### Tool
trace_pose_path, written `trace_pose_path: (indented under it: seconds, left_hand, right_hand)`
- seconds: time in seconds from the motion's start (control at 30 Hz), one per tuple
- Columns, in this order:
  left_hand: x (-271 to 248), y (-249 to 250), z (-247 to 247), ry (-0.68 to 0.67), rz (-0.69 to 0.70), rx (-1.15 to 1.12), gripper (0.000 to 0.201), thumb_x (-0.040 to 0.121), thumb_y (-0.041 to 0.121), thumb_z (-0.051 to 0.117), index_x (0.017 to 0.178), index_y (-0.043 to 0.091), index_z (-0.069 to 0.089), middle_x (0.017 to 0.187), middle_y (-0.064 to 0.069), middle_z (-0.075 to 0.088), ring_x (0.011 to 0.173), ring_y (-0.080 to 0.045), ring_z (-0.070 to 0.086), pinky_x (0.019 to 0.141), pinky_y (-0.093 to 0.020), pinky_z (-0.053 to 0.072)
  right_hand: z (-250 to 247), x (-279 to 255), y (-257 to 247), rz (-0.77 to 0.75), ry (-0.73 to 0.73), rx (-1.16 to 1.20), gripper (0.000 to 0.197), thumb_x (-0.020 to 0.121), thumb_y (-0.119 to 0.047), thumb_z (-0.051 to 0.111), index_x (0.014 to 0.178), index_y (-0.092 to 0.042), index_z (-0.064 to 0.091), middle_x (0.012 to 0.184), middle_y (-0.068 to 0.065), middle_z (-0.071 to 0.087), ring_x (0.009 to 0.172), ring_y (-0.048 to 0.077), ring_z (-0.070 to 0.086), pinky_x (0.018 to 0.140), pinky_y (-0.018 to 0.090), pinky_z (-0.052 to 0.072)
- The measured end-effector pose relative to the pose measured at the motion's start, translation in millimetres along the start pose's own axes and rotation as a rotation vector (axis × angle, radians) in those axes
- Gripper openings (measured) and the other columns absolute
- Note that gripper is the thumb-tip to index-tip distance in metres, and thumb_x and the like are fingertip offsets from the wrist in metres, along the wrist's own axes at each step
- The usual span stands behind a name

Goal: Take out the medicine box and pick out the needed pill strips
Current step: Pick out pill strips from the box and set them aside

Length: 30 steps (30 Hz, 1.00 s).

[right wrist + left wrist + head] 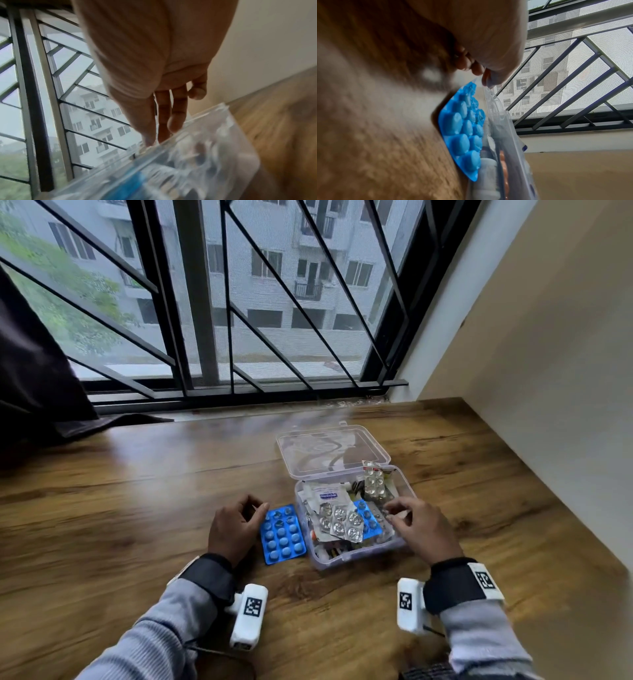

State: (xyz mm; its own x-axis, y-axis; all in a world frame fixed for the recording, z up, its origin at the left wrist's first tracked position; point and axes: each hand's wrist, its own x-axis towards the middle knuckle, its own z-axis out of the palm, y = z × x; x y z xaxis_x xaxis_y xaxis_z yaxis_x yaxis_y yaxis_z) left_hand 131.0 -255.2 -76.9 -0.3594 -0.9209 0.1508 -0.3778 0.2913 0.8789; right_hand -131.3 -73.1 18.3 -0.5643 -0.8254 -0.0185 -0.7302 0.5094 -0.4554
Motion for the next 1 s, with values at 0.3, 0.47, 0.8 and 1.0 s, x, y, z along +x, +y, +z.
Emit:
trace_pose_path:
  seconds: [0.3,0.47,0.8,1.0]
  left_hand:
    - [0,2,1,-0.004,0.000,-0.015,0.017,0.076,0.041,0.061,0.068,0.026,0.060,0.053,0.003,0.060,0.048,-0.015,0.053,0.055,-0.033,0.048]
    - [-1,1,0,-0.003,-0.002,-0.012,0.017,0.076,0.042,0.061,0.068,0.027,0.060,0.053,0.003,0.060,0.048,-0.015,0.053,0.054,-0.034,0.048]
    - [-1,3,0,-0.018,-0.002,-0.008,0.019,0.076,0.042,0.061,0.069,0.025,0.061,0.053,0.002,0.061,0.048,-0.015,0.054,0.053,-0.031,0.046]
    - [-2,2,-1,-0.022,-0.012,-0.007,0.024,0.074,0.052,0.057,0.068,0.028,0.060,0.054,0.002,0.063,0.050,-0.018,0.058,0.054,-0.036,0.050]
  right_hand:
    - [20,6,-9,0.123,-0.150,-0.092,0.066,0.057,-0.051,0.084,0.114,-0.025,0.063,0.102,-0.007,0.067,0.093,0.014,0.064,0.086,0.036,0.052]
    - [17,10,0,0.221,-0.143,0.187,0.049,0.055,-0.034,0.091,0.095,-0.023,0.065,0.084,-0.005,0.067,0.077,0.012,0.063,0.081,0.040,0.055]
    - [2,9,6,0.183,-0.059,0.428,0.019,0.075,-0.010,0.079,0.082,-0.024,0.068,0.079,0.002,0.070,0.076,0.017,0.065,0.078,0.042,0.057]
    - [0,8,3,0.248,0.062,0.402,0.012,0.080,-0.010,0.074,0.088,-0.019,0.072,0.080,-0.003,0.072,0.071,0.015,0.070,0.067,0.036,0.061]
